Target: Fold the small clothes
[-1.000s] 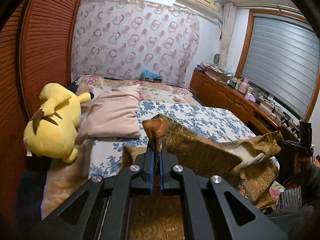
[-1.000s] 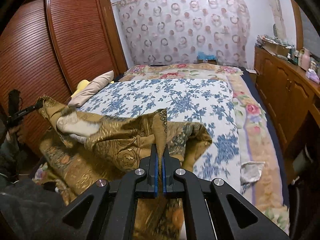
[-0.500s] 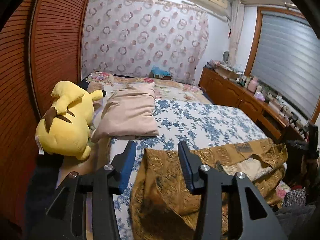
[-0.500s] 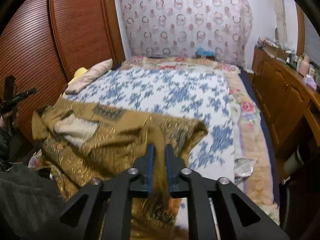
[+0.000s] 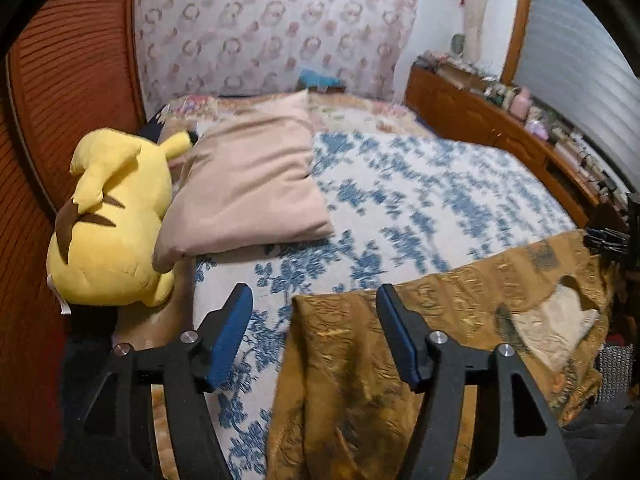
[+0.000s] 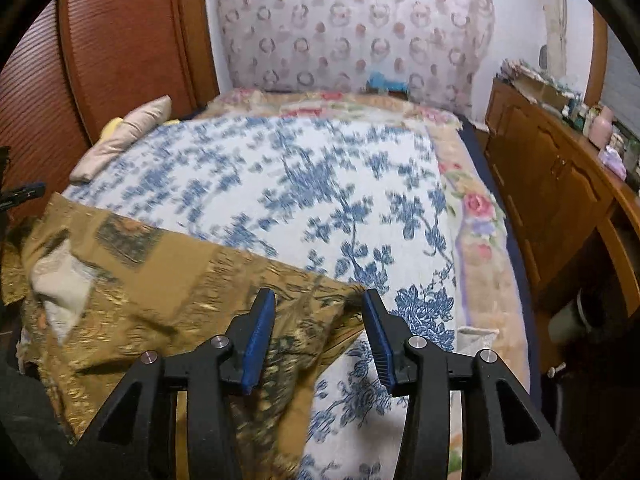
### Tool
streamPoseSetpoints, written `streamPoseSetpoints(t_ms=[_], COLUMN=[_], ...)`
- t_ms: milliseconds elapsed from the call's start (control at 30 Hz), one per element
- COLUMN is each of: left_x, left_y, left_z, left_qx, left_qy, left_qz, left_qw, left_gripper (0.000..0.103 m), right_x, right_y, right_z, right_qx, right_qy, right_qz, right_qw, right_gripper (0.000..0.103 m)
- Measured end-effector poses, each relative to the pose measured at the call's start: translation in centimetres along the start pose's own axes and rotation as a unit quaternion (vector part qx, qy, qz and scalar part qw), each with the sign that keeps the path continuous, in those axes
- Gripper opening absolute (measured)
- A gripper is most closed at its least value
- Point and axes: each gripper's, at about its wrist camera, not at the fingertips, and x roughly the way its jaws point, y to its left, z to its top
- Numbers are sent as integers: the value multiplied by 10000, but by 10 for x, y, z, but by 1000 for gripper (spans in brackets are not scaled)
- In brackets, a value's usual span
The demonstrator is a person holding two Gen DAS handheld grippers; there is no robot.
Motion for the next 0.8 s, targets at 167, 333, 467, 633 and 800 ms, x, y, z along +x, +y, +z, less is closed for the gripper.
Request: streamPoseSetpoints(t_ms=[167,333,467,633,800], left_x=[20,34,41,40,40], left_y=[2,2,3,4,2], left_z=[3,0,-5,-5,-5], left_qx=[94,150,109,109,149], left_qy=[337,590,736,714,726], left_qz=[-13,15,2,-27,-164], left_qw=[9994,9981,9972,9974,9971], left_gripper=[65,65,64,62,48], right_x=[18,25,29,32,35], right_y=[-5,-2,-5,-8,-9], right_z=[7,7,7,8,8], right_qx=[101,17,36,101,119], right_qy=[139,193,235,282,319], right_qz=[-26,-173,-195,-231,-199], right_qw=[9998,9997,9995,9993,9992], right_gripper=[47,51,59,63,63])
